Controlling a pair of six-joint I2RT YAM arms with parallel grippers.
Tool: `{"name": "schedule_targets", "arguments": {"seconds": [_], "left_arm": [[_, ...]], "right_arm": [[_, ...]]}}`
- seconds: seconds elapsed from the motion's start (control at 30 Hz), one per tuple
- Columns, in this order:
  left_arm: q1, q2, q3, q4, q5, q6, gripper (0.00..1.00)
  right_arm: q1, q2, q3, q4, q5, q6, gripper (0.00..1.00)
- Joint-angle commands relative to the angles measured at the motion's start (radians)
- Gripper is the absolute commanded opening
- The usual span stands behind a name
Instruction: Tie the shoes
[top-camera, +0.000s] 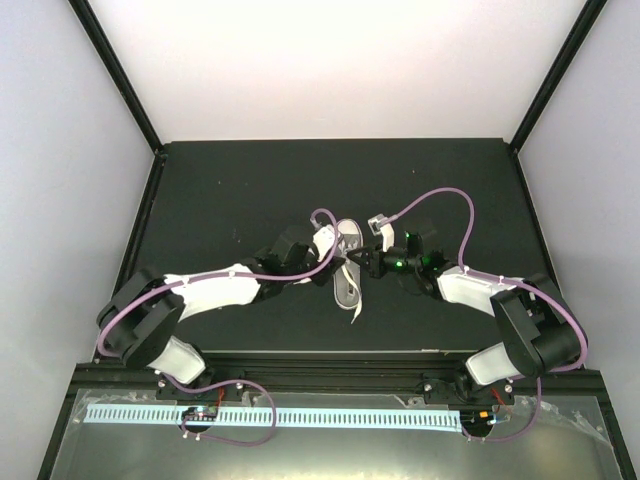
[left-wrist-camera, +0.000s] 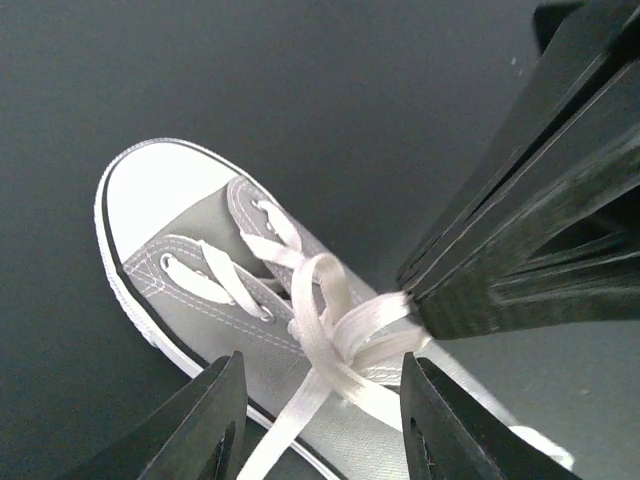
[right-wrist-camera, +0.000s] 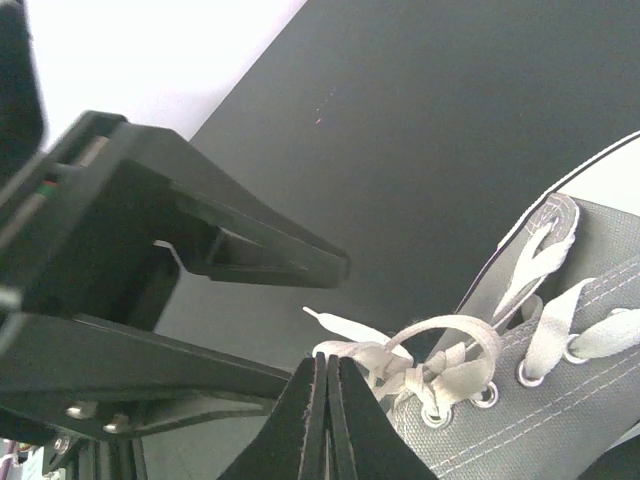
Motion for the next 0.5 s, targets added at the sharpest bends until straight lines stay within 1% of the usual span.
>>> {"name": "schedule_targets", "arguments": {"seconds": [0.0,0.17,0.3,0.47], "left_arm": [[0.008,0.052,0.029,0.113,0.050,0.103,0.44],[0.009,0.077,0.024,0.141,0.058,0.108,0.47],[0.011,0.104,0.037,0.147,0.084,0.115,0.47],[0.012,0.133,0.060,0.126,0.091,0.126,0.45]], "right_arm": [[0.006,-0.018,-0.002,0.010,-0.011,-0.003,0.02],[0.006,-0.015,0.006,-0.003,-0.018,-0.009,0.02],[0.006,-0.010,0.011,-0.013,-0.019,-0.015,0.02],[0.006,-0.009,0.012,-0.011,-0.015,-0.012,0.02]]}}
